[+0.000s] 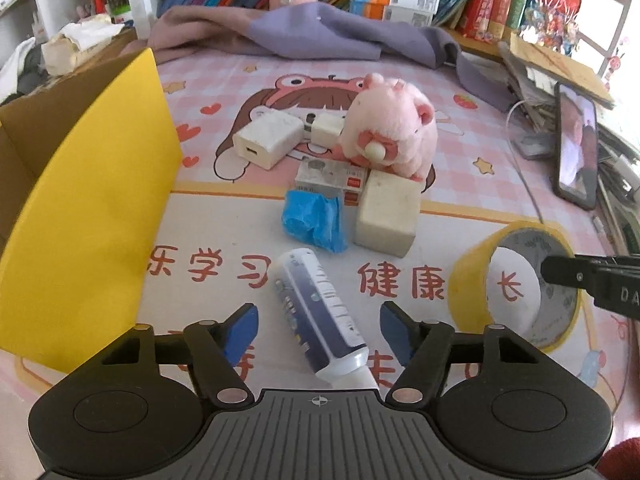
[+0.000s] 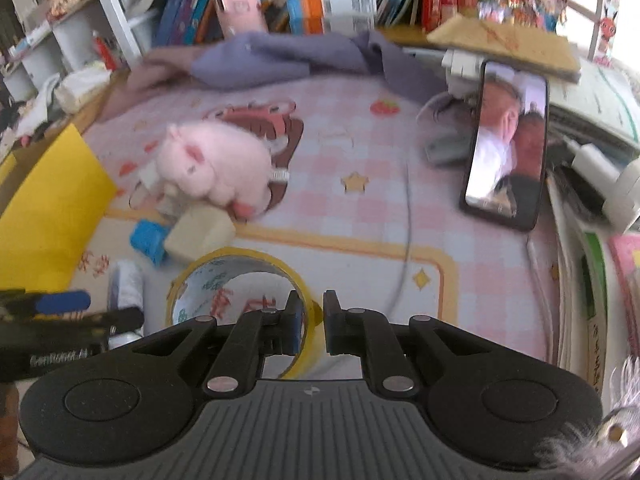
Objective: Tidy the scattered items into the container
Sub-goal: 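Reach the right tool to the yellow tape roll while the left tool approaches the tube bottle, then close the left tool on the tube bottle while the right tool grips the tape roll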
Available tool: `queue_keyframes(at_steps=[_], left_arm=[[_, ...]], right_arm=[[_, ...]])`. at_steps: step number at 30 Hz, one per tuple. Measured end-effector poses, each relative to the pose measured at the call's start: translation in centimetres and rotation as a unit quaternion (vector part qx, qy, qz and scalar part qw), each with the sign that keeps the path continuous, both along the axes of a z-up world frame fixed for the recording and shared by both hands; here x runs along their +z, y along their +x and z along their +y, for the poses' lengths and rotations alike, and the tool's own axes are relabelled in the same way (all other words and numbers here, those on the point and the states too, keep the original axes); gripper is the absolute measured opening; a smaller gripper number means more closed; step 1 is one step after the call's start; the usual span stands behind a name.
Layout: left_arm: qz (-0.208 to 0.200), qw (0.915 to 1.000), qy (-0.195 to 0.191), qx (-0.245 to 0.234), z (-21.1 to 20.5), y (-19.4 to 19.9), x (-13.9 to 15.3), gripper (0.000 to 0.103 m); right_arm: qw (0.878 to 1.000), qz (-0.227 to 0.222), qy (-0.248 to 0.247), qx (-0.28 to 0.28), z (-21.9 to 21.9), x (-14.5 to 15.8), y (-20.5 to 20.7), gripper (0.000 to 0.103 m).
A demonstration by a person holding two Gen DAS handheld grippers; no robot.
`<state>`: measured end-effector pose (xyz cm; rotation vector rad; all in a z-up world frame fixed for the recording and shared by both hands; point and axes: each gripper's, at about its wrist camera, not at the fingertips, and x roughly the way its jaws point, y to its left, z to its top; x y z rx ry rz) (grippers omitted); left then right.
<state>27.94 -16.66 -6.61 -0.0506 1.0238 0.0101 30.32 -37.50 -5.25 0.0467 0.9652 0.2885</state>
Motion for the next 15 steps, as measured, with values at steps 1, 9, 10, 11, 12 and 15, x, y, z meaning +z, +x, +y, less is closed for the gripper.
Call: queue_keyframes(at_steps=[1, 9, 10, 11, 12, 15], left_arm=[[0.002, 1.0, 0.001, 0.0, -0.1, 0.0, -0.1, 0.065], [0.016, 0.9998, 0.006, 0.009, 0.1, 0.3, -0.5, 0.058], [0.017, 0.9998, 0.005, 0.011, 0.2, 0.3, -0.6, 0.058], [0.017, 0.9998, 0.005, 0.011, 0.2, 0.4, -0.6, 0.057], [0.018, 0.9998, 0.006, 0.01, 0.2, 0.4, -0.7, 0.057], [0.021, 0.9997, 0.007, 0.006, 0.0, 0.5, -0.9, 0.054]], right_arm=[[1.0, 0.002, -0.001, 0.002, 0.0, -0.2, 0.0, 0.01], [1.0, 0.017, 0.001, 0.008, 0.1, -1.2, 0.4, 0.01], [1.0, 0.018, 0.001, 0.008, 0.1, -1.2, 0.4, 0.01], [1.0, 0.019, 0.002, 0.009, 0.1, -1.3, 0.5, 0.01], [1.0, 0.019, 0.002, 0.01, 0.1, -1.3, 0.6, 0.01], [1.0, 0.019, -0.004, 0.017, 0.3, -1.4, 0.8, 0.01]])
